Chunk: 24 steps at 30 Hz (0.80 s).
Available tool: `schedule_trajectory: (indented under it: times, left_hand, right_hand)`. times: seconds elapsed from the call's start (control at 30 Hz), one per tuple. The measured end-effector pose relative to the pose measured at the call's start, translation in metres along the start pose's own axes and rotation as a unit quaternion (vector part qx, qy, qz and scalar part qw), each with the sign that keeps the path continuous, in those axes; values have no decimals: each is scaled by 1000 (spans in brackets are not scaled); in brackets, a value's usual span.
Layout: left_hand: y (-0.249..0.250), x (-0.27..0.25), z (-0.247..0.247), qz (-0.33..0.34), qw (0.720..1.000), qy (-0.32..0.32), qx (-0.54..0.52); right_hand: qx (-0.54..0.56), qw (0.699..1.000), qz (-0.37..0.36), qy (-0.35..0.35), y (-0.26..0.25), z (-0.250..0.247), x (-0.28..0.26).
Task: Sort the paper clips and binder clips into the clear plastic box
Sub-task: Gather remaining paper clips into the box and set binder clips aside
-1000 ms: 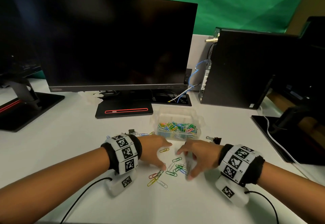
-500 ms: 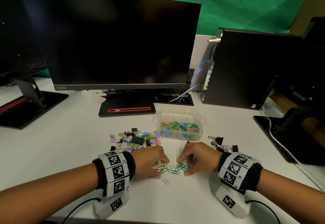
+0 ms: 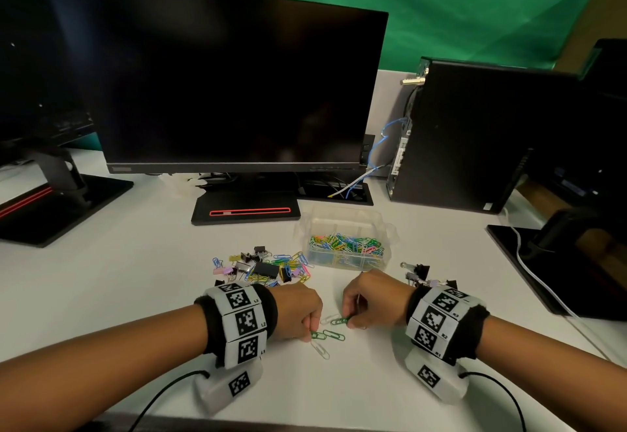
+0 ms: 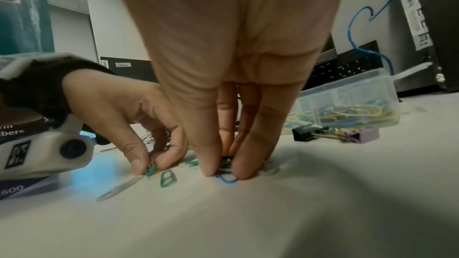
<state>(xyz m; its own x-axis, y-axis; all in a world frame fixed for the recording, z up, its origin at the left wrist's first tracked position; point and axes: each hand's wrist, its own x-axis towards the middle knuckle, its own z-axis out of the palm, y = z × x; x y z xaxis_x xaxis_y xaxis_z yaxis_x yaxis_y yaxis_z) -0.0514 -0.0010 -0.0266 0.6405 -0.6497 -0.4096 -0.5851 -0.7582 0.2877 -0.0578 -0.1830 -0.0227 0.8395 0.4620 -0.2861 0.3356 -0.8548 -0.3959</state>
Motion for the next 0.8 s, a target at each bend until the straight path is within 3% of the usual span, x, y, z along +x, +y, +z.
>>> schedule_trajectory:
  times: [0.27, 0.8]
  left_hand:
    - [5, 0, 1, -3, 999, 5, 38]
    - [4, 9, -3, -7, 1000, 9, 28]
  right_hand:
    - [-74, 997, -14, 16, -8, 3, 4]
    - [-39, 999, 25, -11, -2, -4, 16]
